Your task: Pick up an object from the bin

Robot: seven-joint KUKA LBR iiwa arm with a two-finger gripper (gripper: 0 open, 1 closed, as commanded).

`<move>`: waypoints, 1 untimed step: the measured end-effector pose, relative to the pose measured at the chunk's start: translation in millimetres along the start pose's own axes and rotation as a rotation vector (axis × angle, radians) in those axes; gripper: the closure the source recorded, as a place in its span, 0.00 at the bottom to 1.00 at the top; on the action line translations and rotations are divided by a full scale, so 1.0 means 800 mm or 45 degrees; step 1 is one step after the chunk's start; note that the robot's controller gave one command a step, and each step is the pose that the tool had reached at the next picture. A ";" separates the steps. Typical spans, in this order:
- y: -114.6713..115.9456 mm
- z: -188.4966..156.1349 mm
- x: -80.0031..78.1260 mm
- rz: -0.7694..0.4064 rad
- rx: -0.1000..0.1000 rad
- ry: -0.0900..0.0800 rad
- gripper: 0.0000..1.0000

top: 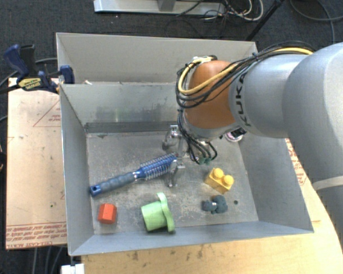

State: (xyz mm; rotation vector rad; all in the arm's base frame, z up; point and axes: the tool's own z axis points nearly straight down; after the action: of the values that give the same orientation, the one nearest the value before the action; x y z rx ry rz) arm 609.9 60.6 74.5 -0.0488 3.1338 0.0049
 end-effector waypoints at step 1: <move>0.000 -0.004 -0.002 0.000 0.000 -0.006 1.00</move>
Offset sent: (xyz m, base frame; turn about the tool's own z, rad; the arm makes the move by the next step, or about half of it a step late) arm 0.0000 0.0000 0.0000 0.0000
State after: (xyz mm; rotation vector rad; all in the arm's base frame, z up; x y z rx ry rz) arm 611.4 60.4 77.8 -0.0493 3.1290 0.0045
